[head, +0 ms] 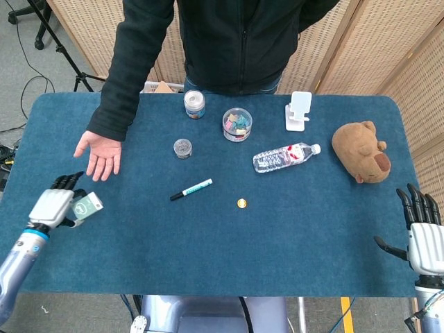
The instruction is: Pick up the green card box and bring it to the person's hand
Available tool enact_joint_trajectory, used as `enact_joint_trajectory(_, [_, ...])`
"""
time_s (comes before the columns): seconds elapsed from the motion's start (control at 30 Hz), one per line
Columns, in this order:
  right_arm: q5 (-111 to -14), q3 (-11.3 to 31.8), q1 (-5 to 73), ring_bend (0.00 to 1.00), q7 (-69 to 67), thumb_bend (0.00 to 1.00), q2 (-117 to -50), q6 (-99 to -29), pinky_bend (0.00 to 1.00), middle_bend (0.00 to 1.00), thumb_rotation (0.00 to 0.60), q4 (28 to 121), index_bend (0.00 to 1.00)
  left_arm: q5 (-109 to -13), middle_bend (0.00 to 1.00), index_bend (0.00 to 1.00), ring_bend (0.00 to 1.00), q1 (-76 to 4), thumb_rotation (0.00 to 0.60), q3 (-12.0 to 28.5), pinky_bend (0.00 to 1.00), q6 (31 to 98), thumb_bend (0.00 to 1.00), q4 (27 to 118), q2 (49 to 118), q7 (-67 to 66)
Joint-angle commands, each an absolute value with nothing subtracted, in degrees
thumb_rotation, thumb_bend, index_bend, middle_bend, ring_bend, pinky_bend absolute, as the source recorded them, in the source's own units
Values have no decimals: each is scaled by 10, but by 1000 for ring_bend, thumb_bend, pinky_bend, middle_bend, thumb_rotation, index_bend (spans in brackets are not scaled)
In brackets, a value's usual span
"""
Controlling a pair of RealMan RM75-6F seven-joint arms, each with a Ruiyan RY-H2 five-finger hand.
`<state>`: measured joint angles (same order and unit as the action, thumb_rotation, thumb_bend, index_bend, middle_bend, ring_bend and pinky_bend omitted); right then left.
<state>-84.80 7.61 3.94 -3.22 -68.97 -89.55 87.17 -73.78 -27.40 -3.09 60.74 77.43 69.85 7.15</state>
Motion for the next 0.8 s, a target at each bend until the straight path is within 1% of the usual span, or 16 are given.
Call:
enact_joint_trajectory(0.03, [-850, 75, 40, 0, -29, 0, -690, -896, 1, 0, 600, 873, 0, -792, 0, 679, 0, -224, 600, -31, 26, 696, 530, 747, 657, 168])
enact_joint_trajectory(0.13, [-854, 74, 40, 0, -25, 0, -691, -897, 1, 0, 600, 876, 0, -807, 0, 683, 0, -212, 600, -20, 26, 734, 527, 752, 633, 203])
enact_joint_trajectory(0.23, [-855, 73, 40, 0, -23, 0, -691, -898, 1, 0, 600, 877, 0, -820, 0, 683, 0, -206, 600, -13, 26, 755, 526, 767, 611, 227])
enact_joint_trajectory(0.27, [-854, 73, 40, 0, -25, 0, -691, -897, 0, 0, 600, 878, 0, -827, 0, 684, 0, -205, 600, -2, 26, 777, 525, 782, 593, 234])
enact_joint_trajectory(0.43, [-851, 74, 40, 0, -29, 0, -690, -895, 1, 0, 600, 876, 0, -831, 0, 696, 0, -217, 600, 26, 26, 787, 523, 816, 575, 214])
enact_joint_trajectory(0.5, [-850, 74, 41, 0, -30, 0, -691, -894, 1, 0, 600, 874, 0, -829, 0, 701, 0, -239, 600, 45, 26, 773, 521, 821, 587, 181])
enact_joint_trajectory(0.6, [-848, 75, 41, 0, -30, 0, -691, -892, 1, 0, 600, 873, 0, -813, 0, 703, 0, -270, 600, 62, 26, 729, 521, 837, 600, 140])
enact_joint_trajectory(0.8, [-840, 78, 41, 0, -34, 0, -691, -890, 1, 0, 600, 869, 0, -756, 0, 703, 0, -316, 600, 95, 26, 667, 514, 849, 641, 46])
